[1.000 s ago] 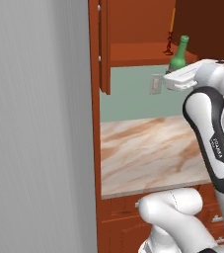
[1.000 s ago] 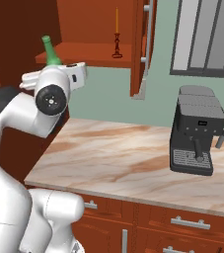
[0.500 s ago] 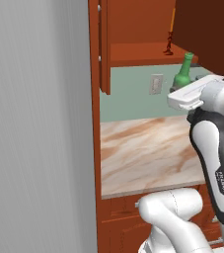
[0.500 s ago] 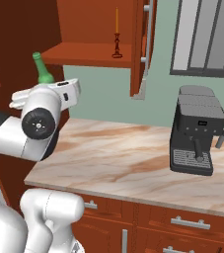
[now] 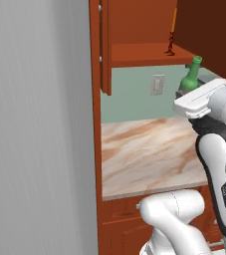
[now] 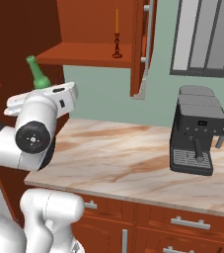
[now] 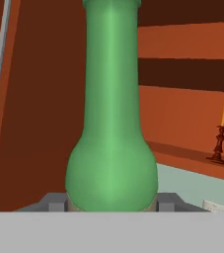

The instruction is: Get the candle and the beer from the cabinet and move them to the dining counter.

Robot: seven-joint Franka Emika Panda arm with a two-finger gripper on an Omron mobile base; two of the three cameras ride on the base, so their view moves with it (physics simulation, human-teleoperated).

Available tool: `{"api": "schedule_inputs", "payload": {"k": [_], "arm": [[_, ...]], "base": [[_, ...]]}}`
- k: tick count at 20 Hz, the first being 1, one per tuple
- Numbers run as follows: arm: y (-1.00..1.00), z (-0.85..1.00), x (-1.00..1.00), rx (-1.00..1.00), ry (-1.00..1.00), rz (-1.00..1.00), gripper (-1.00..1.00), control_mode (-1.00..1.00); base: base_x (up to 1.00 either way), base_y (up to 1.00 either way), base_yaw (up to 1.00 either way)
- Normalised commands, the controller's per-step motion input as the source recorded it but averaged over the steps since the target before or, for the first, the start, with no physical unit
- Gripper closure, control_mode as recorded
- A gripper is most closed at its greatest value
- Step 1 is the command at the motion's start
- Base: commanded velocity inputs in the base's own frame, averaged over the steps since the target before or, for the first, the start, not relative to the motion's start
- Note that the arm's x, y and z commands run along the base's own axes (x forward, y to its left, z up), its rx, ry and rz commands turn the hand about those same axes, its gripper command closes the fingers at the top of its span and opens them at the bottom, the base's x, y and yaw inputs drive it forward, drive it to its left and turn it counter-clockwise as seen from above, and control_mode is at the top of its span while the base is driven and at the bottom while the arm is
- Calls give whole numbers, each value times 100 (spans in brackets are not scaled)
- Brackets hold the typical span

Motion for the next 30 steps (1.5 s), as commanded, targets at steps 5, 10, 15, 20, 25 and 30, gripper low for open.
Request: {"api": "schedule_inputs", "payload": {"k": [5,10,15,20,25,30], "arm": [[0,0,0,0,0,0,100,100],[0,0,0,0,0,0,100,100],[0,0,0,0,0,0,100,100],[0,0,0,0,0,0,100,100],[0,0,0,0,0,0,100,100],[0,0,0,0,0,0,100,100]], "base": [[-97,-1,-12],[-92,0,-19],[-64,0,-31],[-53,-6,-34],[-49,-5,-36],[-50,-15,-36]]}}
